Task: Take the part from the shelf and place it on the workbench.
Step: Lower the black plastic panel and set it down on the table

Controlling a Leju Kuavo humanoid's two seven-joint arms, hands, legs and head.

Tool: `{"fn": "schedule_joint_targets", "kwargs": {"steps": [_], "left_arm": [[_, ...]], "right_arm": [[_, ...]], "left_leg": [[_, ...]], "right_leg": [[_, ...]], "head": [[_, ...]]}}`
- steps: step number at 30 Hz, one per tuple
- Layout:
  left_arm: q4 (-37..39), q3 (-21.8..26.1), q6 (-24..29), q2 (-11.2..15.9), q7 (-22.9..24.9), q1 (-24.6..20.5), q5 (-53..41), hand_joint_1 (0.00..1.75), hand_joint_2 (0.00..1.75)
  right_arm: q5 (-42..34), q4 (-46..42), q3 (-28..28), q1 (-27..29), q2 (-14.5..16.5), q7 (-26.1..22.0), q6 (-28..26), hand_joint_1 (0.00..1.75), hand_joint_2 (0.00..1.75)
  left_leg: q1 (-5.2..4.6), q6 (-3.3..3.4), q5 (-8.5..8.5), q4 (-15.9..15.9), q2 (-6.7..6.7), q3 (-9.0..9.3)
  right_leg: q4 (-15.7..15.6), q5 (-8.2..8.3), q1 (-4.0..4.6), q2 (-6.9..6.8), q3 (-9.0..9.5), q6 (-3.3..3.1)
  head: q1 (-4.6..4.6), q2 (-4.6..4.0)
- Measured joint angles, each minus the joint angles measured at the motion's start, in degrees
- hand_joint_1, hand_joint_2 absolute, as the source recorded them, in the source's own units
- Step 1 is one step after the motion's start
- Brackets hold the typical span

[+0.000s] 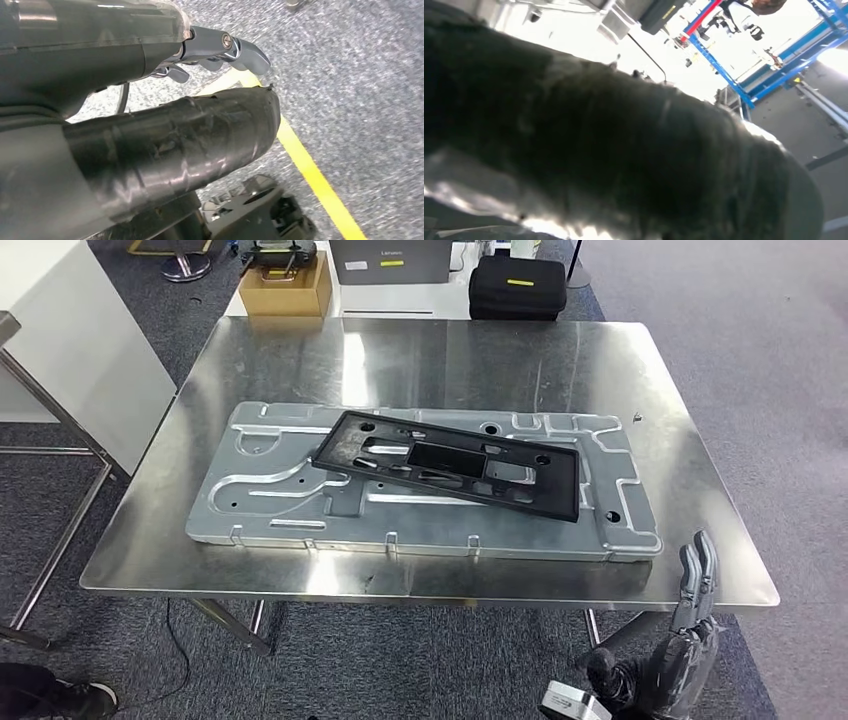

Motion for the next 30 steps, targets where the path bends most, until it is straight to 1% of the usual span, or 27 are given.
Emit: {"fn": "schedule_joint_targets", "kwargs": {"steps": [1, 3, 4, 5, 6, 7, 8, 9, 10, 12, 13, 14, 15, 16, 17, 18, 19, 20, 21, 22, 23, 24, 25, 27, 28, 29, 30], "left_arm": [[0.01, 0.02, 0.05, 0.0, 0.0, 0.0, 0.01, 0.0, 0.0], [0.01, 0.05, 0.18, 0.01, 0.01, -0.02, 0.01, 0.0, 0.0], [0.02, 0.06, 0.25, 0.02, 0.03, -0.02, 0.01, 0.0, 0.0], [0.02, 0.08, 0.32, 0.02, 0.05, -0.03, 0.0, 0.0, 0.0], [0.02, 0.1, 0.36, 0.03, 0.08, -0.03, -0.01, 0.0, 0.0], [0.02, 0.14, 0.38, 0.04, 0.09, 0.02, -0.01, 0.0, 0.0], [0.02, 0.19, 0.39, 0.04, 0.11, 0.05, 0.01, 0.0, 0.0], [0.02, 0.22, 0.4, 0.05, 0.12, 0.1, 0.03, 0.0, 0.0], [0.02, 0.27, 0.41, 0.07, 0.13, 0.15, 0.08, 0.0, 0.0], [0.02, 0.37, 0.43, 0.07, 0.13, 0.15, 0.25, 0.0, 0.0], [0.02, 0.44, 0.43, 0.07, 0.13, 0.15, 0.33, 0.0, 0.0], [0.02, 0.52, 0.43, 0.07, 0.13, 0.14, 0.41, 0.0, 0.0], [0.02, 0.61, 0.43, 0.07, 0.13, 0.14, 0.46, 0.0, 0.0], [0.02, 0.7, 0.44, 0.07, 0.13, 0.15, 0.51, 0.0, 0.0], [0.02, 0.79, 0.46, 0.07, 0.13, 0.12, 0.55, 0.0, 0.0], [0.02, 0.88, 0.47, 0.07, 0.13, 0.06, 0.57, 0.0, 0.0], [0.02, 0.97, 0.49, 0.08, 0.13, -0.01, 0.6, 0.0, 0.0], [0.02, 1.06, 0.5, 0.08, 0.13, -0.06, 0.64, 0.0, 0.0], [0.01, 1.13, 0.51, 0.09, 0.13, -0.09, 0.68, 0.0, 0.0], [0.01, 1.19, 0.51, 0.09, 0.13, -0.06, 0.73, 0.0, 0.0], [0.02, 1.22, 0.51, 0.08, 0.14, -0.03, 0.76, 0.0, 0.0], [0.02, 1.25, 0.51, 0.08, 0.16, -0.01, 0.76, 0.0, 0.0], [0.02, 1.27, 0.51, 0.08, 0.18, 0.01, 0.76, 0.0, 0.0], [0.02, 1.29, 0.51, 0.09, 0.2, 0.0, 0.77, 0.0, 0.0], [0.02, 1.29, 0.51, 0.09, 0.2, 0.01, 0.82, 0.0, 0.0], [0.02, 1.31, 0.51, 0.09, 0.2, 0.03, 0.87, 0.0, 0.0], [0.02, 1.33, 0.51, 0.1, 0.2, 0.05, 0.91, 0.0, 0.0]], "right_arm": [[-0.26, 0.05, -0.02, 0.02, 0.01, -0.1, 0.0, 0.0, 0.0], [-0.69, 0.07, -0.03, 0.04, 0.1, -0.28, 0.0, 0.0, 0.0], [-0.97, 0.05, -0.04, 0.09, 0.21, -0.39, 0.0, 0.0, 0.0], [-1.32, 0.03, -0.06, 0.15, 0.33, -0.49, 0.0, 0.0, 0.0], [-1.77, 0.02, -0.08, 0.25, 0.45, -0.63, 0.0, 0.0, 0.0], [-2.25, 0.02, -0.1, 0.34, 0.58, -0.78, 0.0, 0.0, 0.0], [-2.77, 0.03, -0.13, 0.39, 0.7, -0.94, 0.0, 0.0, 0.0], [-3.29, 0.04, -0.15, 0.47, 0.86, -1.12, 0.0, 0.0, 0.0], [-3.78, 0.04, -0.18, 0.55, 1.03, -1.28, 0.01, 0.0, 0.0], [-4.62, 0.04, -0.21, 0.79, 1.31, -1.58, 0.02, 0.0, 0.0], [-4.98, 0.04, -0.23, 0.96, 1.38, -1.69, 0.03, 0.0, 0.0], [-5.33, 0.03, -0.25, 1.15, 1.42, -1.79, 0.04, 0.0, 0.0], [-5.65, 0.03, -0.27, 1.37, 1.46, -1.9, 0.04, 0.0, 0.0], [-5.96, 0.03, -0.29, 1.6, 1.52, -2.04, 0.04, 0.0, 0.0], [-6.22, 0.01, -0.32, 1.83, 1.62, -2.2, 0.04, 0.0, 0.0], [-6.41, -0.02, -0.36, 2.06, 1.73, -2.33, 0.03, 0.0, 0.0], [-6.55, -0.07, -0.4, 2.28, 1.84, -2.42, 0.03, 0.0, 0.0], [-6.67, -0.12, -0.45, 2.49, 1.94, -2.48, 0.02, 0.0, 0.0], [-6.81, -0.16, -0.51, 2.69, 2.06, -2.51, 0.02, 0.0, 0.0], [-6.93, -0.2, -0.58, 2.88, 2.17, -2.55, 0.02, 0.0, 0.0], [-7.06, -0.22, -0.69, 3.1, 2.26, -2.57, 0.02, 0.0, 0.0], [-7.18, -0.23, -0.81, 3.33, 2.34, -2.58, 0.02, 0.0, 0.0], [-7.25, -0.23, -0.92, 3.56, 2.37, -2.58, 0.02, 0.0, 0.0], [-7.37, -0.23, -1.03, 3.91, 2.39, -2.58, 0.02, 0.0, 0.0], [-7.39, -0.23, -1.05, 4.08, 2.39, -2.58, 0.02, 0.0, 0.0], [-7.42, -0.23, -1.08, 4.27, 2.4, -2.6, 0.02, 0.0, 0.0], [-7.44, -0.23, -1.09, 4.46, 2.41, -2.62, 0.02, 0.0, 0.0]], "left_leg": [[0.01, -0.14, 0.22, 0.35, 0.0, -0.64], [-0.01, -0.55, 0.55, 1.1, -0.05, -1.61], [-0.05, -0.85, 0.74, 1.34, -0.1, -1.84], [-0.08, -1.2, 0.98, 1.49, -0.14, -1.99], [-0.08, -1.59, 1.3, 1.47, -0.18, -2.08], [-0.07, -1.96, 1.57, 1.47, -0.24, -2.21], [0.01, -2.29, 1.32, 1.72, -0.31, -2.5], [0.08, -2.56, 0.16, 2.55, -0.37, -2.99], [0.13, -2.78, -2.06, 4.4, -0.42, -3.71], [0.24, -3.05, -7.72, 10.56, -0.42, -5.39], [0.26, -3.11, -9.52, 13.7, -0.42, -5.89], [0.26, -3.11, -9.94, 15.74, -0.42, -5.8], [0.25, -3.03, -9.05, 16.11, -0.42, -4.88], [0.23, -2.87, -7.4, 14.63, -0.42, -3.07], [0.2, -2.65, -5.85, 11.38, -0.43, -0.27], [0.08, -2.4, -5.22, 6.99, -0.44, 2.99], [-0.05, -2.14, -5.33, 2.89, -0.46, 5.8], [-0.22, -1.9, -5.78, -0.16, -0.48, 7.73], [-0.41, -1.64, -6.17, -1.77, -0.5, 8.52], [-0.48, -1.33, -5.86, -2.21, -0.5, 8.43], [-0.44, -0.96, -5.19, -2.33, -0.35, 8.03], [-0.37, -0.51, -4.46, -2.48, -0.18, 7.51], [-0.27, -0.03, -3.64, -2.67, 0.01, 6.85], [-0.29, 0.59, -2.21, -2.71, 0.27, 5.21], [-0.34, 0.67, -1.52, -2.61, 0.35, 4.32], [-0.37, 0.61, -0.84, -2.46, 0.41, 3.35], [-0.39, 0.51, -0.21, -2.22, 0.45, 2.31]], "right_leg": [[-2.88, 1.34, -0.08, -0.01, 2.34, 0.01], [-10.55, 3.09, -0.11, 0.05, 7.47, -0.18], [-12.92, 3.49, 0.01, 0.13, 8.92, -0.4], [-14.04, 3.5, 0.17, 0.2, 9.42, -0.67], [-14.01, 3.87, 0.41, 0.25, 9.26, -1.02], [-14.19, 4.18, 0.34, 0.23, 8.94, -1.43], [-14.38, 4.57, 0.29, 0.14, 8.57, -1.88], [-14.49, 5.11, 0.22, 0.04, 8.03, -2.39], [-14.62, 5.73, 0.13, -0.06, 7.36, -2.85], [-14.61, 6.91, 0.31, -0.18, 5.81, -3.32], [-14.58, 7.53, 0.43, -0.24, 4.97, -3.39], [-14.54, 8.15, 0.53, -0.31, 4.13, -3.4], [-14.49, 8.78, 0.62, -0.37, 3.28, -3.38], [-14.42, 9.4, 0.67, -0.41, 2.46, -3.32], [-14.33, 10.04, 0.7, -0.41, 1.73, -3.23], [-14.23, 10.62, 0.76, -0.39, 1.15, -3.06], [-14.19, 11.16, 0.79, -0.4, 0.78, -2.82], [-14.25, 11.69, 0.78, -0.43, 0.65, -2.53], [-14.41, 12.24, 0.75, -0.49, 0.64, -2.21], [-14.68, 12.85, 0.69, -0.54, 0.66, -1.88], [-14.71, 12.95, 0.61, -0.49, 0.55, -1.58], [-14.2, 12.01, 0.55, -0.41, 0.2, -1.33], [-12.77, 9.93, 0.5, -0.31, -0.36, -1.13], [-6.84, 3.65, 0.31, -0.21, -1.76, -0.78], [-3.24, 1.53, 0.22, -0.21, -2.23, -0.58], [-0.36, 0.89, 0.11, -0.21, -2.27, -0.38], [1.11, 1.71, -0.02, -0.21, -1.67, -0.21]], "head": [[0.0, 0.0], [-0.02, 0.0], [-0.01, 0.0], [-0.02, 0.0], [-0.02, 0.0], [-0.01, 0.0], [-0.02, 0.0], [-0.08, 0.0], [-0.14, 0.0], [-0.26, 0.0], [-0.27, 0.0], [-0.27, 0.0], [-0.27, 0.0], [-0.27, 0.0], [-0.28, 0.0], [-0.28, 0.0], [-0.27, 0.0], [-0.25, 0.0], [-0.28, 0.0], [-0.28, 0.0], [-0.33, 0.0], [-0.34, 0.0], [-0.29, 0.0], [-0.21, 0.0], [-0.2, 0.0], [-0.19, 0.0], [-0.21, 0.0]]}}
